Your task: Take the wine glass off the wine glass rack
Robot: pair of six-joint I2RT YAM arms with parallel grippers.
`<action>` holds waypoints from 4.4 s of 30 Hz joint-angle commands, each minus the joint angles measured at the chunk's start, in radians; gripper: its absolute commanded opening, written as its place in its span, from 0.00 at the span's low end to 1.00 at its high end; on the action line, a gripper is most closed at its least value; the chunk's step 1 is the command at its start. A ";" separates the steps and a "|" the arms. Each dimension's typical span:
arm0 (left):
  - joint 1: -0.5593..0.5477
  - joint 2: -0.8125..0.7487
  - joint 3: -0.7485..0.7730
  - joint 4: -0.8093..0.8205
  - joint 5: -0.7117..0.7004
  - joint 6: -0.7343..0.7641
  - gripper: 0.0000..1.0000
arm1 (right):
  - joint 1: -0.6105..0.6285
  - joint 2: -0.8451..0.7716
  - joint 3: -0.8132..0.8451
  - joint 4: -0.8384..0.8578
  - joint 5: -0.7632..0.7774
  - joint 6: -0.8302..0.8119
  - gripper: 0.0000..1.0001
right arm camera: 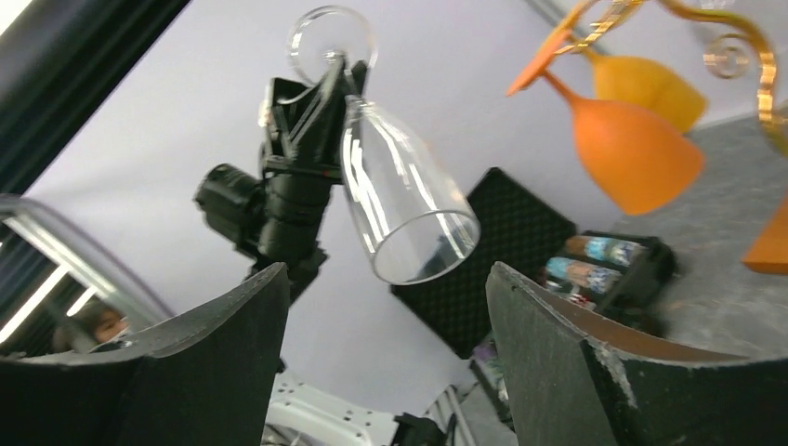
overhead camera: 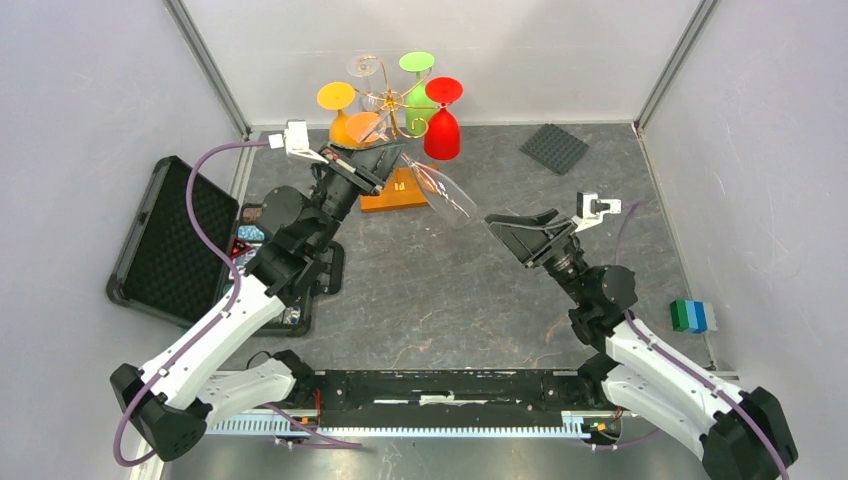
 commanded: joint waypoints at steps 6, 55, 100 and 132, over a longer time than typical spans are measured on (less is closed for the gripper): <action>-0.002 0.016 -0.008 0.190 0.056 -0.098 0.02 | 0.038 0.117 0.097 0.332 -0.117 0.145 0.73; -0.002 -0.166 -0.121 0.148 0.300 0.144 0.97 | 0.100 0.129 0.192 0.122 0.064 0.011 0.00; -0.001 -0.146 0.065 -0.609 0.177 0.517 1.00 | -0.206 0.503 1.260 -1.796 0.406 -1.196 0.00; -0.001 -0.095 0.033 -0.688 0.140 0.564 1.00 | -0.561 0.699 1.144 -1.959 0.310 -1.293 0.00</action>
